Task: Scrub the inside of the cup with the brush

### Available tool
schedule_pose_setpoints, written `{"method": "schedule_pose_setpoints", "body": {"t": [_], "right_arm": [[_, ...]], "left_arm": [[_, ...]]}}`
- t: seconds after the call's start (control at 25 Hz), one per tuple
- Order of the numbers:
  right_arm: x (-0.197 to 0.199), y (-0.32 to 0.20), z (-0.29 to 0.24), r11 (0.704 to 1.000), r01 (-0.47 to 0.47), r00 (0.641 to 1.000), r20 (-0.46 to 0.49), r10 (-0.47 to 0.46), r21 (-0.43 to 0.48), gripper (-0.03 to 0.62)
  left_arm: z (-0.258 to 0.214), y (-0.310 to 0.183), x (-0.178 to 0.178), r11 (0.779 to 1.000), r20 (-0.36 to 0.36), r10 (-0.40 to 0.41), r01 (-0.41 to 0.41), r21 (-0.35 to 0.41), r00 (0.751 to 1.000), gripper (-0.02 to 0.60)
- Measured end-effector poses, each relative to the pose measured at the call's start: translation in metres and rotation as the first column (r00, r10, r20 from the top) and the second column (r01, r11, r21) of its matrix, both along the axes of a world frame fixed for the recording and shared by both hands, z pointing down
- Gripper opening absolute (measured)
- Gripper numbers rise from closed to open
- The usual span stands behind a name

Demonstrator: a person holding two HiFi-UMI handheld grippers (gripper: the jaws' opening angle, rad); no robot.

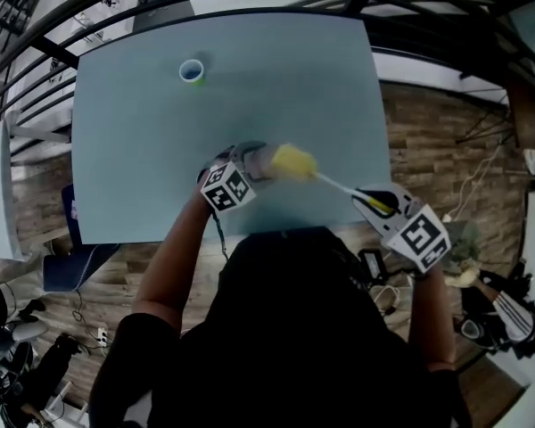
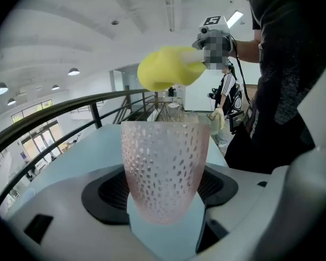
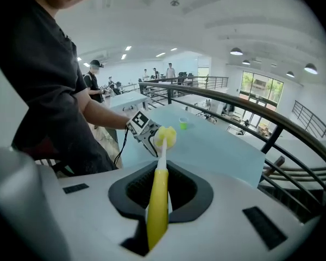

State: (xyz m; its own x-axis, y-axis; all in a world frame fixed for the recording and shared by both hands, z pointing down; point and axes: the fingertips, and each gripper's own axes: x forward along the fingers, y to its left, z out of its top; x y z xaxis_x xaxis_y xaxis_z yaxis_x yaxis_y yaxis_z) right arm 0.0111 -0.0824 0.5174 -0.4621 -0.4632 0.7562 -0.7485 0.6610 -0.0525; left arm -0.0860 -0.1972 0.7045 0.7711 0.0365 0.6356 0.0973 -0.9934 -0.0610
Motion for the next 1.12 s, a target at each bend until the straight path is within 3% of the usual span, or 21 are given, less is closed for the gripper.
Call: {"method": "schedule_pose_setpoints", "body": {"t": [0.44,1.12], "right_arm": [[0.020,-0.015,0.019,0.980,-0.198,0.980,0.009,0.197,0.021,0.040],[0.034,-0.012,0.045,0.969,-0.242,0.970,-0.019,0.242,-0.039,0.040]], "left_arm": [[0.049,-0.019,0.020,0.995,-0.042,-0.098,0.096,-0.028,0.994,0.362],[0.104,-0.041,0.033,0.981,-0.082,-0.192,0.188,-0.050,0.978,0.362]]}}
